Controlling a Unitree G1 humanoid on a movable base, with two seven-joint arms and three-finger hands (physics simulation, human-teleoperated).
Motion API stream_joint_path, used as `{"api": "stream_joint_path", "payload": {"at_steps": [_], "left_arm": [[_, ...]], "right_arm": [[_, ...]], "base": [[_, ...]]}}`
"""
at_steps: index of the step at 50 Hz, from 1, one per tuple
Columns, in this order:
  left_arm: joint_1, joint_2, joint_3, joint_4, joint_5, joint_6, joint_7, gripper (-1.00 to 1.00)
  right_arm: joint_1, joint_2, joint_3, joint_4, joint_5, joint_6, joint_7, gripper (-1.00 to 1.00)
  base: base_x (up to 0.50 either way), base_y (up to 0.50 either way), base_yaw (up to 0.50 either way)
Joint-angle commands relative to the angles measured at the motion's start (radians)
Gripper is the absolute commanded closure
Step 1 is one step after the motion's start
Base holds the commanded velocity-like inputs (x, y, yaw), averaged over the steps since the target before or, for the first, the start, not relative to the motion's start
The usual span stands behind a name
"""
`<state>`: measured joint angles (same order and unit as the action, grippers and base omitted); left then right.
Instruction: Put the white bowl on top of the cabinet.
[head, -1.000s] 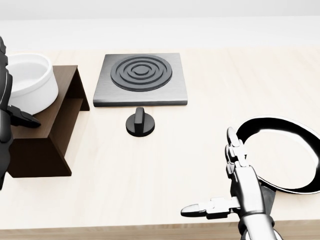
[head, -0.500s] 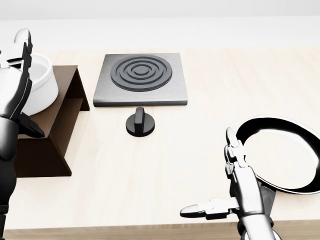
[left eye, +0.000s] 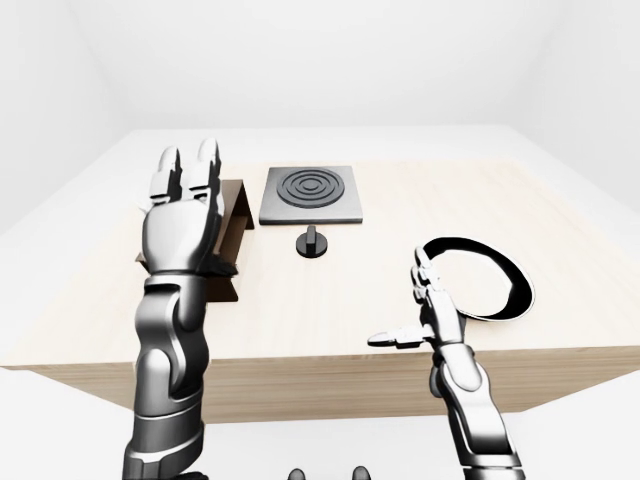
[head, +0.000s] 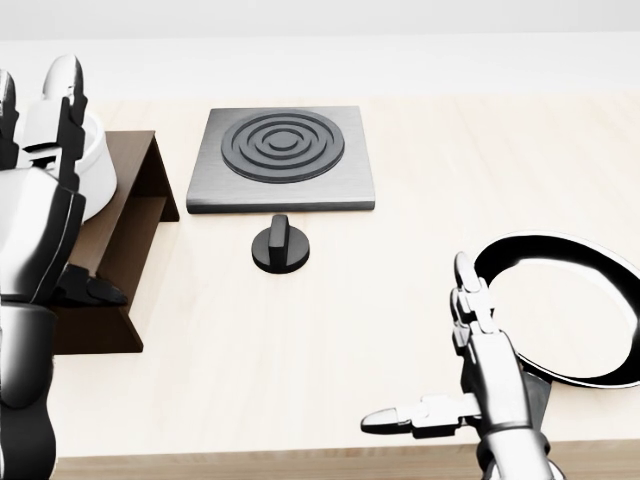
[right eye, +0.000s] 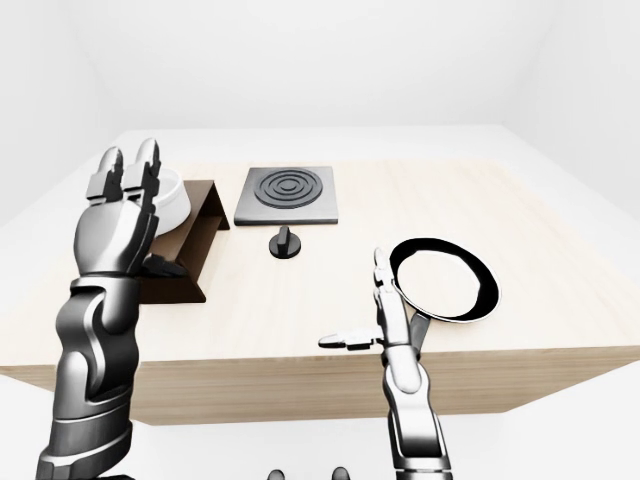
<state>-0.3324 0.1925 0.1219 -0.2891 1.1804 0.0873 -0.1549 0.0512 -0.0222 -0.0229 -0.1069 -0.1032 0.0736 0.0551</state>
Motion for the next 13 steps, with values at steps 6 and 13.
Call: {"api": "stream_joint_path", "payload": {"at_steps": [6, 13], "left_arm": [[0.215, -0.156, -0.111, -0.377, -0.200, 0.000, -0.082, -1.00], [0.335, -0.198, -0.188, -0.442, -0.278, 0.000, -0.035, -1.00]], "right_arm": [[-0.008, -0.006, -0.030, -0.089, 0.035, 0.014, 0.006, -1.00], [-0.060, -0.010, -0.050, -0.232, 0.052, 0.014, -0.013, -1.00]], "base": [[0.00, 0.00, 0.00], [0.00, 0.00, 0.00]]}}
